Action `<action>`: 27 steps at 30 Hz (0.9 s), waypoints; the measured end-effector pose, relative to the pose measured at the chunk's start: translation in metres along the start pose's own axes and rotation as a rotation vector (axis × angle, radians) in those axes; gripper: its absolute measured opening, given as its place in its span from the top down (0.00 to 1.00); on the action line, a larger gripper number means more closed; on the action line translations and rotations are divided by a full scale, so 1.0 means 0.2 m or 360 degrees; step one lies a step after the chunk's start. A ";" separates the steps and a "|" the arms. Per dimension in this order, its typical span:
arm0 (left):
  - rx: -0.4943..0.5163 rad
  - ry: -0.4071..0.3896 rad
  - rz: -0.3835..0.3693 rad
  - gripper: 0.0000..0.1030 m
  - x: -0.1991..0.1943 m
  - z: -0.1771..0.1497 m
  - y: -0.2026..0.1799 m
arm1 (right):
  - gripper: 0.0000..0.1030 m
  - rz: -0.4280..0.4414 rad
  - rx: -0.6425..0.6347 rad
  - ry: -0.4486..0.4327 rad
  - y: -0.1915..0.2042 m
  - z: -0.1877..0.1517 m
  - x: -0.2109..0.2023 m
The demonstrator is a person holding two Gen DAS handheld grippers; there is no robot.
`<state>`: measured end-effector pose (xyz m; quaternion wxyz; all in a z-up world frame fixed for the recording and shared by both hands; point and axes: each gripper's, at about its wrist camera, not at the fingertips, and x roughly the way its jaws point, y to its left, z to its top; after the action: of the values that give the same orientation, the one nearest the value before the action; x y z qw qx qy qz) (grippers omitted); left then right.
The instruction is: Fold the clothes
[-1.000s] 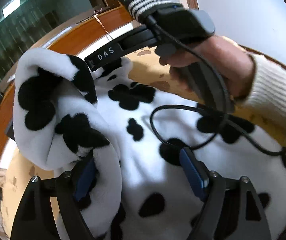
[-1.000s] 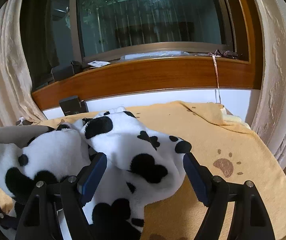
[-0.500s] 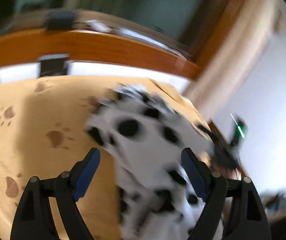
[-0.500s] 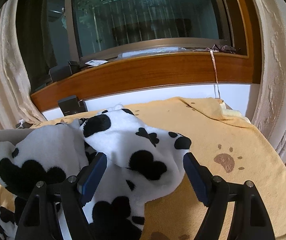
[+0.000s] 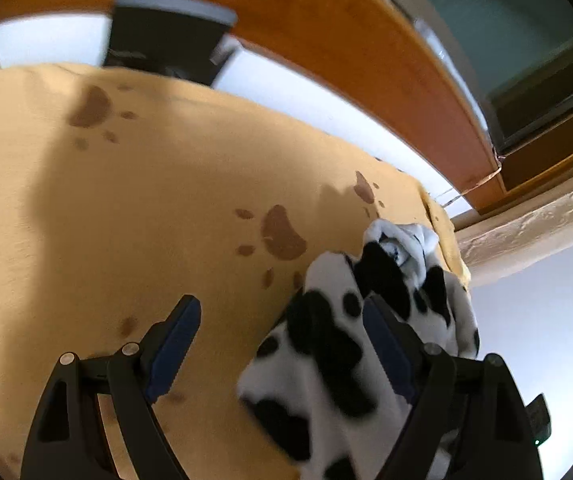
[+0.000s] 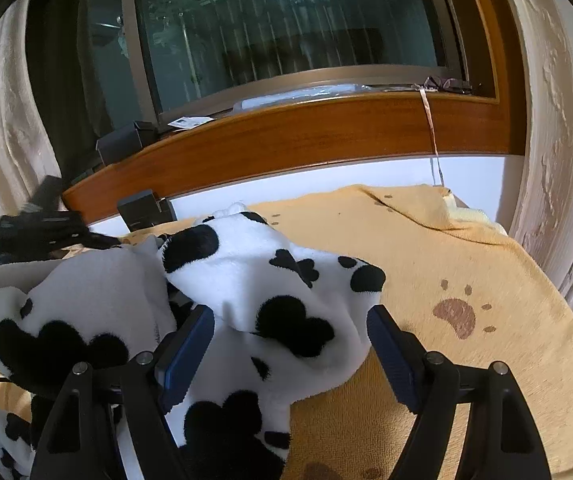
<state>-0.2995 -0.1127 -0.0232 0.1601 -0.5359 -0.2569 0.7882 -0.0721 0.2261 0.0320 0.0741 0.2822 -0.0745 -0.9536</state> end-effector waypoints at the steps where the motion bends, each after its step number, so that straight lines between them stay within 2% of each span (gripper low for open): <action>1: -0.0009 0.0047 -0.0041 0.16 0.04 0.01 -0.01 | 0.22 0.0002 0.0005 0.0005 0.00 0.00 0.00; 5: -0.0013 0.0163 -0.0165 0.16 0.13 0.00 -0.04 | 0.22 0.0002 0.0022 0.0018 -0.01 0.00 0.01; 8: 0.0022 0.0164 -0.0149 0.18 0.12 -0.01 -0.05 | 0.22 -0.0004 0.0031 0.0025 -0.02 0.00 0.01; 9: 0.0013 0.0157 -0.0140 0.26 0.11 -0.01 -0.05 | 0.22 -0.0007 0.0031 0.0026 -0.02 0.00 0.02; 10: 0.0003 0.0157 -0.0131 0.55 0.11 -0.01 -0.04 | 0.22 -0.0008 0.0030 0.0026 -0.02 0.00 0.02; 11: -0.0020 0.0162 -0.0113 0.73 0.12 -0.01 -0.02 | 0.22 -0.0009 0.0029 0.0025 -0.02 0.00 0.02; 12: -0.0046 0.0169 -0.0094 0.82 0.12 -0.02 0.00 | 0.22 -0.0010 0.0028 0.0024 -0.02 0.00 0.02; 13: -0.0057 0.0140 -0.0096 0.83 0.10 -0.03 0.01 | 0.22 -0.0011 0.0029 0.0021 -0.02 0.00 0.01; 17: -0.0087 -0.0008 -0.0123 0.84 -0.05 -0.05 0.05 | 0.22 -0.0017 0.0039 0.0008 -0.03 0.00 0.01; 20: -0.0061 -0.0193 -0.0105 0.84 -0.30 -0.03 0.03 | 0.22 -0.0026 0.0046 -0.0005 -0.03 0.00 0.01; 24: -0.0003 -0.0526 0.0005 0.85 -0.76 -0.01 0.05 | 0.22 -0.0036 0.0050 -0.0021 -0.04 0.00 0.00; 27: -0.0050 -0.0783 0.0082 0.85 -1.14 0.00 0.12 | 0.22 -0.0041 0.0041 -0.0026 -0.04 0.00 0.00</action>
<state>-0.2137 -0.2525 0.1363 0.0643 -0.3367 -0.2868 0.8946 -0.0726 0.2336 0.0310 0.0576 0.2764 -0.0838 -0.9557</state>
